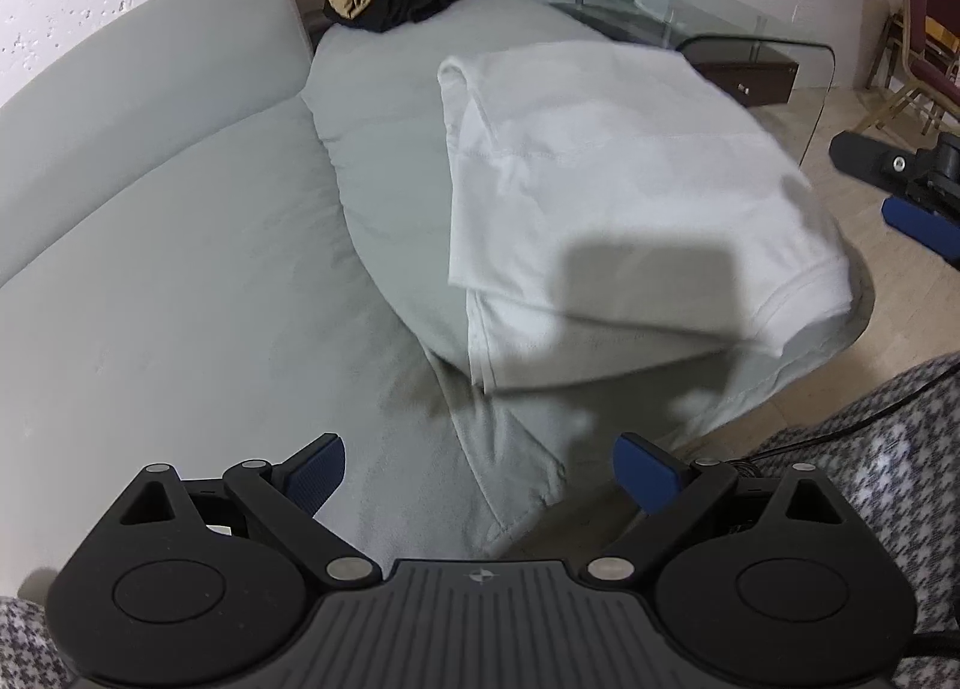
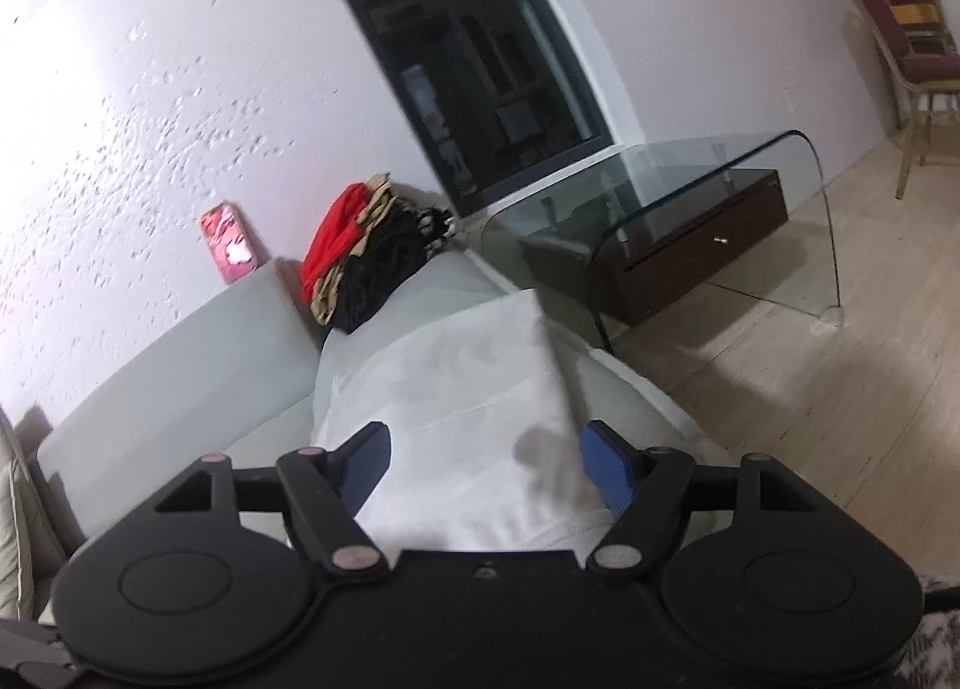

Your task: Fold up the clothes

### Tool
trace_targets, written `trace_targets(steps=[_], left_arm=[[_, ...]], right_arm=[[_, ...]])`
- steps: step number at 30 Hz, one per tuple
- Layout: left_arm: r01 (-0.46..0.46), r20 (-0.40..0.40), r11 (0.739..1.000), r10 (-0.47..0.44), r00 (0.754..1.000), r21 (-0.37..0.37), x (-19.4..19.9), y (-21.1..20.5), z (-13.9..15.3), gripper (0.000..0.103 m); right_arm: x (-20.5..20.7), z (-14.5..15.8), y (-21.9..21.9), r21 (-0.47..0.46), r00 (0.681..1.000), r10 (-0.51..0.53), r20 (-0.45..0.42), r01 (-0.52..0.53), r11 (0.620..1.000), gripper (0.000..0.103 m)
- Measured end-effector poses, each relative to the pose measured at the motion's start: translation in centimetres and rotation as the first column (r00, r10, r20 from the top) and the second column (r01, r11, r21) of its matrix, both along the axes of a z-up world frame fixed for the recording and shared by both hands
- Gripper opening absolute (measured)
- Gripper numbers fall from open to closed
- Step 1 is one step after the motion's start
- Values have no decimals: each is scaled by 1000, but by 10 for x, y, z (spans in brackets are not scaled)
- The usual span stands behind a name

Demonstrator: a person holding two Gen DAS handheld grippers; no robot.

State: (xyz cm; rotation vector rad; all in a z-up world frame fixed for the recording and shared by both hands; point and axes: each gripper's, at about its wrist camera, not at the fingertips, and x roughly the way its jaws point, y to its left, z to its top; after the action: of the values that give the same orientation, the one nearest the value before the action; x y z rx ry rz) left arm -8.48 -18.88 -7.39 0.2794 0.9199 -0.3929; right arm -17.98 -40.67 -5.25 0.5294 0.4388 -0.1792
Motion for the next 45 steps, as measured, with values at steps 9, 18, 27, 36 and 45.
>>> trace_targets(steps=[9, 18, 27, 36, 45], left_arm=[[-29, -27, 997, 27, 999, -69, -1, 10, 56, 102], [17, -15, 996, -18, 1000, -85, -19, 3, 107, 102], [87, -8, 991, -88, 996, -101, -42, -18, 118, 102], [26, -81, 997, -33, 996, -77, -26, -24, 92, 102], [12, -107, 997, -20, 994, -74, -15, -27, 84, 102]], right_arm=[[0, 92, 19, -54, 977, 93, -194, -106, 993, 101], [-7, 153, 43, -176, 902, 121, -414, -209, 962, 103], [-21, 168, 49, -248, 871, 92, -483, -236, 940, 103], [-12, 143, 37, -220, 869, 94, -486, -225, 949, 103], [-2, 130, 36, -234, 861, 94, -500, -239, 942, 103]])
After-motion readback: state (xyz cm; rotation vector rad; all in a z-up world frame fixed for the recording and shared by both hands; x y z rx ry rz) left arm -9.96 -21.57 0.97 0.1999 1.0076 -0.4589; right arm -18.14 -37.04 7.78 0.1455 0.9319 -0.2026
